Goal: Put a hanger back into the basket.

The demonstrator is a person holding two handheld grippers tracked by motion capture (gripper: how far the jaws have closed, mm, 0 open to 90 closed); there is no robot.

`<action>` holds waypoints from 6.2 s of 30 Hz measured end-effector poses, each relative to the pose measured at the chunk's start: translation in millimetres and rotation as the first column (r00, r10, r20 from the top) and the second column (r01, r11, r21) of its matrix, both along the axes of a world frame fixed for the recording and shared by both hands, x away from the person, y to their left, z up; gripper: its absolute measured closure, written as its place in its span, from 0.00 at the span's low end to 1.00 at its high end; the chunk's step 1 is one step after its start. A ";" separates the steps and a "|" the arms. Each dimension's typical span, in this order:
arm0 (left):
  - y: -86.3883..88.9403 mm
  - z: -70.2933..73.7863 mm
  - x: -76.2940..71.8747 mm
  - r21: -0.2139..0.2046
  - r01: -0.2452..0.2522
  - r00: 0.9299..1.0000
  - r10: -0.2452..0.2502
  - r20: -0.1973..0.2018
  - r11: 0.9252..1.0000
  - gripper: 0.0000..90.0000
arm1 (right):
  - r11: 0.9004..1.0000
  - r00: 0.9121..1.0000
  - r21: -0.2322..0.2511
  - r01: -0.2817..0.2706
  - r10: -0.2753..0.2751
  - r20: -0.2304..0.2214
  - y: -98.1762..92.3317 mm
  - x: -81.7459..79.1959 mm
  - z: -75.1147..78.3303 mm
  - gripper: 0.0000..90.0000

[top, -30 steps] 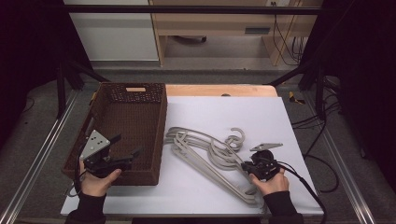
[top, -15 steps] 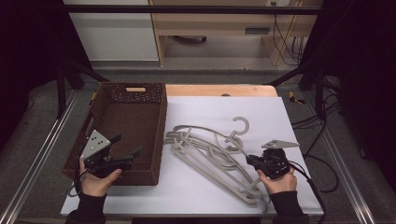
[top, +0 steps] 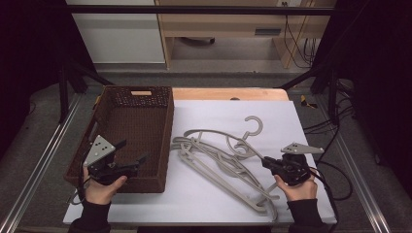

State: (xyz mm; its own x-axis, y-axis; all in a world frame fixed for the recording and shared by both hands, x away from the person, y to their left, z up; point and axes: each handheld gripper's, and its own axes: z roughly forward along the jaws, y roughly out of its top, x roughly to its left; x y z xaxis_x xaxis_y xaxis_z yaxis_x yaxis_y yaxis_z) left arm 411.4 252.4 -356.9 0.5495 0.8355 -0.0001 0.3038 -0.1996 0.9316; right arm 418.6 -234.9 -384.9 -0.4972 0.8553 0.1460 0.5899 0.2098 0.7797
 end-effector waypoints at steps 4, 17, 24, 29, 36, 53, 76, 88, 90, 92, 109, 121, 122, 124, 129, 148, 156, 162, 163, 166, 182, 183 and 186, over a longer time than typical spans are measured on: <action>-6.1 4.1 -0.8 0.008 0.017 1.000 -0.017 0.012 1.000 0.16 | 1.000 0.999 0.008 -0.013 0.012 0.033 -3.6 -3.7 9.0 0.92; -65.7 32.8 11.3 0.092 0.158 0.986 -0.162 0.043 0.983 0.17 | 0.996 0.991 0.053 -0.078 0.071 0.116 -13.0 -18.5 38.8 0.92; -91.8 53.7 22.9 0.133 0.220 0.972 -0.229 0.058 0.966 0.19 | 0.991 0.983 0.067 -0.116 0.105 0.147 -14.9 -23.0 47.6 0.92; -103.5 60.7 37.6 0.163 0.248 0.966 -0.257 0.037 0.955 0.20 | 0.986 0.977 0.077 -0.150 0.136 0.165 -13.0 -26.0 53.7 0.92; -126.5 60.6 57.2 0.275 0.288 0.955 -0.297 -0.010 0.917 0.22 | 0.982 0.973 0.077 -0.173 0.158 0.169 -4.4 -25.3 58.9 0.92; -163.9 38.1 87.6 0.468 0.304 0.950 -0.302 -0.081 0.830 0.43 | 0.975 0.967 0.080 -0.209 0.193 0.165 2.1 -26.1 61.6 0.92; -165.7 31.4 81.5 0.556 0.382 0.914 -0.392 -0.107 0.738 0.77 | 0.964 0.959 0.073 -0.254 0.241 0.148 -0.1 -24.1 59.3 0.91; -169.8 29.4 73.7 0.592 0.436 0.883 -0.451 -0.133 0.678 0.82 | 0.965 0.956 0.040 -0.261 0.252 0.151 -8.8 -24.1 59.7 0.87; -170.9 28.7 71.8 0.600 0.448 0.874 -0.466 -0.139 0.662 0.83 | 0.967 0.957 0.029 -0.254 0.247 0.155 -11.3 -24.4 60.2 0.84; -171.7 28.5 70.5 0.612 0.464 0.863 -0.481 -0.151 0.640 0.84 | 0.969 0.957 0.021 -0.247 0.241 0.158 -14.5 -25.0 60.2 0.81; -180.9 18.6 65.2 0.611 0.458 0.877 -0.441 -0.192 0.645 0.91 | 0.991 0.958 0.054 -0.122 0.103 0.268 -43.3 -30.1 65.1 0.44; -178.6 36.2 65.9 0.513 0.292 0.954 -0.283 -0.099 0.807 0.91 | 0.997 0.943 0.048 0.058 -0.071 0.325 -55.9 -36.0 65.4 0.23; -177.2 38.7 65.8 0.502 0.277 0.959 -0.268 -0.092 0.819 0.91 | 0.996 0.943 0.050 0.067 -0.080 0.323 -56.7 -36.3 64.7 0.22; -173.8 43.4 65.4 0.483 0.254 0.966 -0.246 -0.081 0.838 0.91 | 0.995 0.942 0.057 0.081 -0.094 0.321 -57.8 -36.6 63.5 0.20; -159.9 54.5 63.1 0.436 0.195 0.980 -0.190 -0.055 0.879 0.91 | 0.994 0.944 0.051 0.092 -0.103 0.312 -57.9 -34.8 59.7 0.17; -75.0 91.6 49.4 0.378 -0.068 0.997 0.052 0.051 0.923 0.91 | 0.997 0.967 -0.016 0.074 -0.068 0.246 -28.5 -13.7 31.2 0.14; -24.1 90.1 50.5 0.359 -0.185 0.983 0.175 0.060 0.915 0.91 | 0.998 0.973 -0.035 0.050 -0.041 0.228 -16.2 -8.6 23.8 0.14; 2.8 81.1 52.5 0.363 -0.241 0.969 0.241 0.045 0.900 0.91 | 0.999 0.973 -0.022 0.047 -0.041 0.229 -13.5 -7.8 22.4 0.14; 7.7 78.8 52.7 0.360 -0.250 0.967 0.252 0.041 0.899 0.91 | 0.999 0.972 -0.021 0.047 -0.041 0.231 -13.3 -7.8 22.3 0.13; 17.5 74.0 52.4 0.354 -0.271 0.960 0.277 0.035 0.895 0.91 | 0.999 0.971 -0.020 0.046 -0.040 0.236 -12.8 -7.5 21.8 0.12; 60.3 48.9 55.8 0.390 -0.356 0.922 0.387 0.000 0.849 0.91 | 0.999 0.972 -0.035 0.026 -0.017 0.234 -8.0 -5.1 18.3 0.10; 62.6 47.4 56.7 0.391 -0.357 0.921 0.390 -0.006 0.848 0.91 | 0.999 0.972 -0.033 0.026 -0.017 0.234 -7.7 -5.0 18.2 0.10; 68.6 42.8 60.0 0.404 -0.365 0.915 0.404 -0.011 0.839 0.91 | 0.999 0.972 -0.040 0.027 -0.017 0.232 -7.0 -4.3 17.4 0.10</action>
State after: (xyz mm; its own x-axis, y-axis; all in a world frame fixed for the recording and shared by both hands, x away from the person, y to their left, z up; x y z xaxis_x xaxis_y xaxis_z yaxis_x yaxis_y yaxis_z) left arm 471.4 321.0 -314.0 0.1976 0.9226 0.3314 0.5114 -0.3854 0.7681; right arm 414.3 -241.9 -367.5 -0.4944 0.8692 -0.0078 0.3989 0.2349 0.8864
